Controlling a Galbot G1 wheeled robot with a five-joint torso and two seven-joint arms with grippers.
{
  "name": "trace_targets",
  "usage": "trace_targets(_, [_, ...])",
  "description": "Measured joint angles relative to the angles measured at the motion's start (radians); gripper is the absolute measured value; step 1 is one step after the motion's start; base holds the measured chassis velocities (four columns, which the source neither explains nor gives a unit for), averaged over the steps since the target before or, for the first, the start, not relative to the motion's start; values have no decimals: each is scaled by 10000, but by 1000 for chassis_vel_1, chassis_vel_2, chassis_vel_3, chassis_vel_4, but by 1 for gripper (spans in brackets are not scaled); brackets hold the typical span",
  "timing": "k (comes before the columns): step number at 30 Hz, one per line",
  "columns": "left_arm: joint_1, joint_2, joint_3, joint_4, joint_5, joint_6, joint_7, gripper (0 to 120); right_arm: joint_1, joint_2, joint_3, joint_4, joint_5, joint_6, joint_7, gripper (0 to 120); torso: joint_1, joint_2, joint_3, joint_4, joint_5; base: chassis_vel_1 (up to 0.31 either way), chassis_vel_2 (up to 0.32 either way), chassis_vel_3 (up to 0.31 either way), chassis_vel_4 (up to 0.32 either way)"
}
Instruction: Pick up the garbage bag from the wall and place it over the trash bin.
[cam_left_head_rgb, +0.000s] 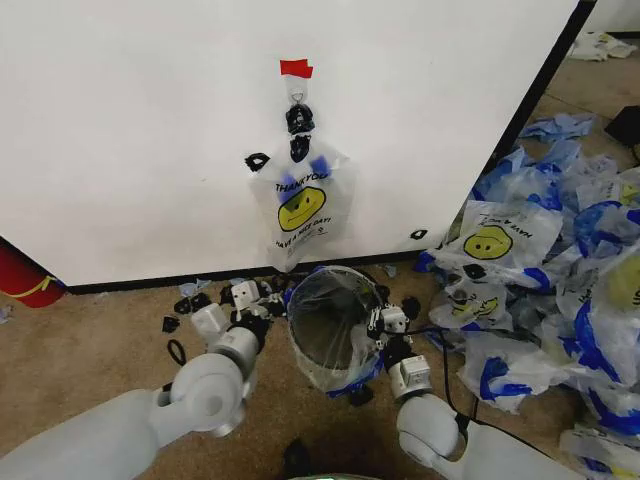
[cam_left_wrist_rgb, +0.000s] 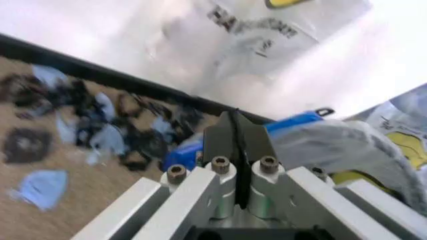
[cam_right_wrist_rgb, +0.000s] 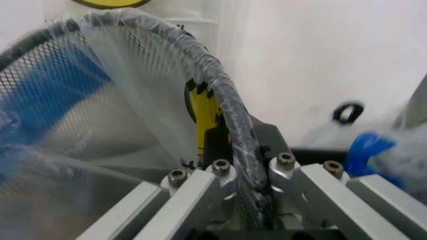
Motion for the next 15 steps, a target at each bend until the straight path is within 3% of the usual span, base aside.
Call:
trace_targets(1, [503,210,-542,-11,399,92,120,0,-7,72,-15,294,864,62,81,0,0,0,0,0,-2,0,0,0,0])
trace_targets(4, [897,423,-981,108,813,141,204,0,-4,240,-62,609,1763,86,264,0,0,0,0,4,0,0,0,0,0])
trace_targets(15, [1080,634,-1388,363,1458,261,120,0,276,802,-386,1622,4563,-8,819,0,0,0,0,0,1,0,0,0,0])
